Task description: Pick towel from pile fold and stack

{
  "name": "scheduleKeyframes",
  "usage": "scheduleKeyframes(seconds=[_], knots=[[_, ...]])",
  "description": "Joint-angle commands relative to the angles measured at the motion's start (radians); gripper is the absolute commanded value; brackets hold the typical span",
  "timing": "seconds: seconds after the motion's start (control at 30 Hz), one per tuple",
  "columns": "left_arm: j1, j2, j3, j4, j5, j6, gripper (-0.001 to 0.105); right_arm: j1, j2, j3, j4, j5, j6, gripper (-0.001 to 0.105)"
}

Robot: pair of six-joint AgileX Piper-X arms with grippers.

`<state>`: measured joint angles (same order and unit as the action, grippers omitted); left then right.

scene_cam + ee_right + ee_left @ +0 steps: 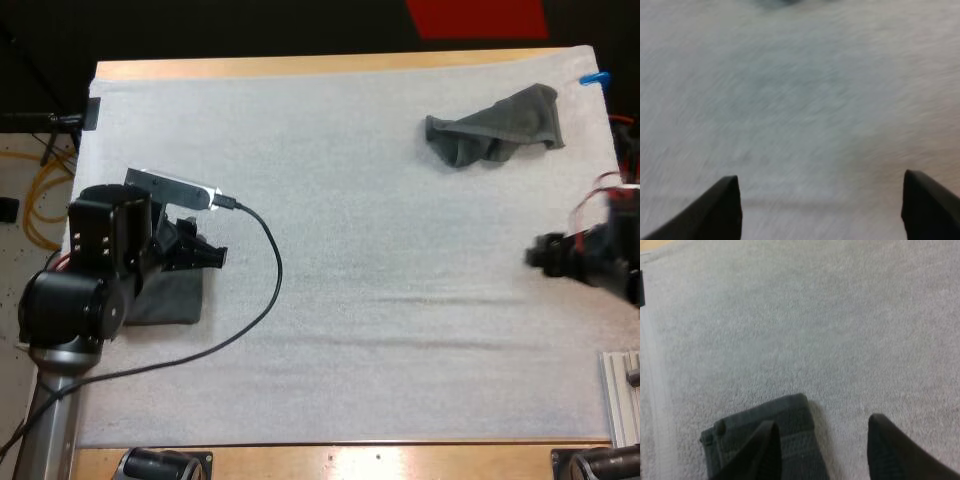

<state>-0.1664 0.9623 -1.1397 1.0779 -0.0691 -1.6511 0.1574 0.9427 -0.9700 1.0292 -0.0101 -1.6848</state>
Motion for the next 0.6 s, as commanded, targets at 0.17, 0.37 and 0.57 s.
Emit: scheduleKeyframes(seconds=[0.17, 0.37, 0.57], knots=[[0.021, -0.069, -0.005, 0.019, -0.017, 0.019, 0.039, -0.128, -0.033, -0.053, 0.001, -0.034, -0.046, 0.064], [0.146, -0.16, -0.005, 0.03, -0.014, 0.01, 0.039, -0.19, -0.108, -0.066, 0.011, -0.034, -0.048, 0.064], [0.158, -0.309, -0.005, 0.077, -0.017, 0.01, 0.039, -0.186, -0.229, -0.066, 0.028, -0.031, -0.107, 0.064]])
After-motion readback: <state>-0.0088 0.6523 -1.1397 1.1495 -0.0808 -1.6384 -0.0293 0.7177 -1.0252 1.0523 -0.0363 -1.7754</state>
